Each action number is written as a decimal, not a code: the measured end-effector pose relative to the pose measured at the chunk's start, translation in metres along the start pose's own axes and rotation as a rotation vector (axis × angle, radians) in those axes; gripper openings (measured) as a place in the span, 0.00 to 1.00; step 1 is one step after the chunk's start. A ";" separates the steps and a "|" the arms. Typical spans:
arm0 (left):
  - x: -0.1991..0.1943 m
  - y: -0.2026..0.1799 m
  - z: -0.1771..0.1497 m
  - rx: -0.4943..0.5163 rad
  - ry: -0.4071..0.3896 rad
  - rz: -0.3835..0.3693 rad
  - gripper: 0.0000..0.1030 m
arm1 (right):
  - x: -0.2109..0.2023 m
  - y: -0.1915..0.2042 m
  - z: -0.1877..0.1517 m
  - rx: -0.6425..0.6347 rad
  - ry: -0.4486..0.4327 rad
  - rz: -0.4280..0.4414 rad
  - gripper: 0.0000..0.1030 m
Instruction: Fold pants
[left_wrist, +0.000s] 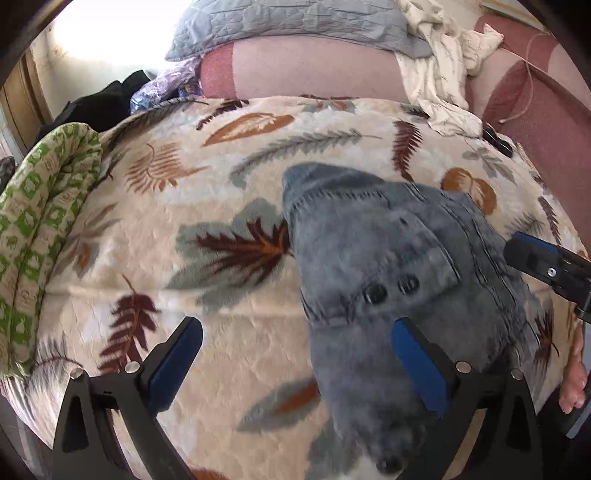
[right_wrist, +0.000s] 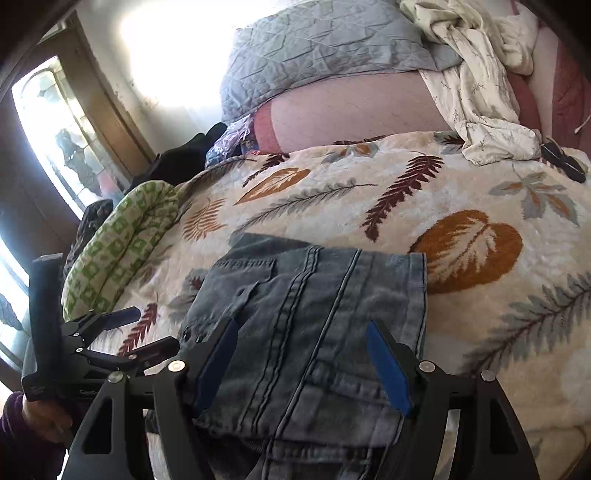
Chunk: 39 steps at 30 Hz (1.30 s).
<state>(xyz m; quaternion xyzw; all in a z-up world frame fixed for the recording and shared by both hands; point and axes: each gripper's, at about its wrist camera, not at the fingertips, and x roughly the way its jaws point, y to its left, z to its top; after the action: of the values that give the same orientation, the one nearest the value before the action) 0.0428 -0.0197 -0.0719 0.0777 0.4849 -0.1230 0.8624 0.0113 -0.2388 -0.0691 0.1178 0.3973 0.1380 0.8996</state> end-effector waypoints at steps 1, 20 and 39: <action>-0.001 -0.003 -0.005 0.010 0.003 0.002 1.00 | 0.000 0.002 -0.006 0.007 0.011 -0.008 0.73; 0.023 -0.004 -0.028 -0.027 0.037 0.031 1.00 | 0.031 0.012 -0.043 -0.035 0.141 -0.109 0.74; 0.012 -0.005 -0.022 -0.040 0.033 0.079 1.00 | 0.014 0.007 -0.032 0.024 0.129 -0.057 0.75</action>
<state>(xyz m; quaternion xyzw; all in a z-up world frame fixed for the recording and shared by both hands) 0.0290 -0.0205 -0.0934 0.0813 0.4978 -0.0778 0.8599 -0.0045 -0.2244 -0.0975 0.1082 0.4591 0.1150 0.8742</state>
